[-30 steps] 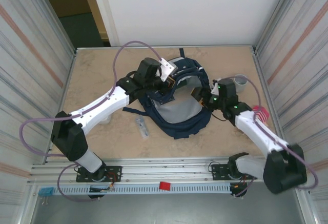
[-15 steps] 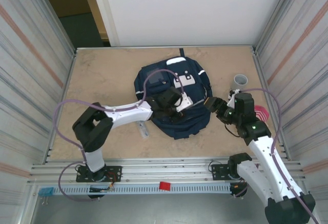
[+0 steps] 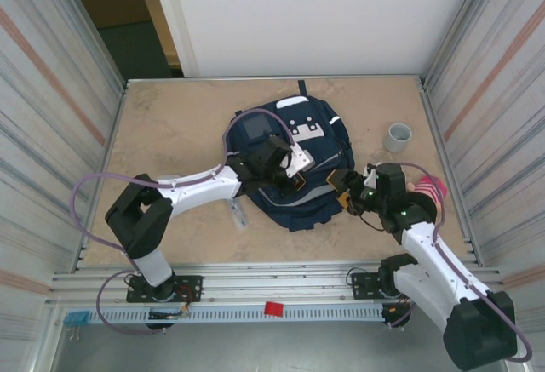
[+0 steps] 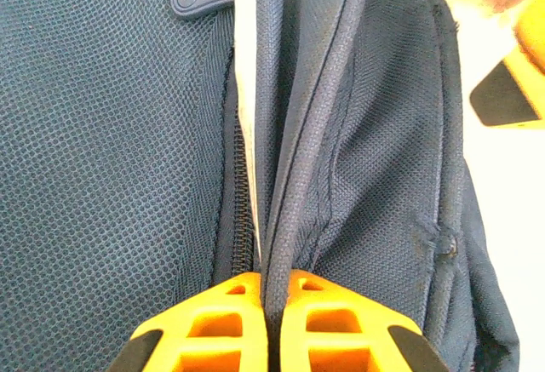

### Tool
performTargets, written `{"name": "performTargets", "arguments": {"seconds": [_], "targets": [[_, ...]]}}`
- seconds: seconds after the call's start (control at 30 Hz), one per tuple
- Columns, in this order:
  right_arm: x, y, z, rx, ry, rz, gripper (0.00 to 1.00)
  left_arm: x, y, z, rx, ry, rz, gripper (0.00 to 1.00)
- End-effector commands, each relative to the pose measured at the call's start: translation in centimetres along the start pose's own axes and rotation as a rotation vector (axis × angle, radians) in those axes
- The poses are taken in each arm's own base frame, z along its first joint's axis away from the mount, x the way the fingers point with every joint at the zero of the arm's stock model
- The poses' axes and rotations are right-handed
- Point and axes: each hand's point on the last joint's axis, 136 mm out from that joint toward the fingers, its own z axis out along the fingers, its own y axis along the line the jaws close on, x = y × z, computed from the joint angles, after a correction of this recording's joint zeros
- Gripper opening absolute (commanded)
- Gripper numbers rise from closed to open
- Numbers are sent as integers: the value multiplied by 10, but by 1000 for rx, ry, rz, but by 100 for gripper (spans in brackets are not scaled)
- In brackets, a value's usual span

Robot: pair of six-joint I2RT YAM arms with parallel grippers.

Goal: Pack the student bag

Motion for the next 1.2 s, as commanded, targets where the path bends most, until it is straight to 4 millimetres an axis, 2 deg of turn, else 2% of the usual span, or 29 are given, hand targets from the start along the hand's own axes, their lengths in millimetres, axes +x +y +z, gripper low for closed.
{"name": "performTargets", "arguments": {"seconds": [0.0,0.07,0.13,0.2,0.27,0.33,0.43,0.53,0.67,0.73,0.83,0.97,1.1,1.17], "targets": [[-4,30,11,-114,10,3,68,-19,-21,-15,96,-66,-13,0],[-5,35,18,-125,10,-2,60,-22,-23,-19,112,-84,-17,0],[-9,42,20,-146,-2,-16,42,-23,-23,-22,113,-103,-20,1],[-13,45,19,-157,-20,-33,30,-23,-15,-24,95,-108,-42,7],[-18,45,18,-149,-39,-43,14,-18,-2,-30,78,-99,-101,21],[-22,42,19,-131,-31,-46,7,-12,11,-42,77,-97,-163,40],[-26,43,21,-128,-14,-57,5,2,40,-65,20,-119,-235,63],[-30,50,23,-141,0,-62,5,17,69,-94,1,-126,-235,73],[-38,64,24,-158,8,-122,4,43,90,-116,14,-41,-1,78],[-41,70,23,-160,6,-142,4,65,105,-116,-22,66,127,80],[-42,73,22,-150,5,-164,5,93,114,-113,32,184,253,80],[-41,73,23,-143,17,-176,5,102,125,-107,141,168,279,80],[-37,71,25,-138,35,-181,5,116,133,-89,217,226,354,80],[-36,69,25,-131,31,-184,5,122,143,-80,220,262,365,80]]}}
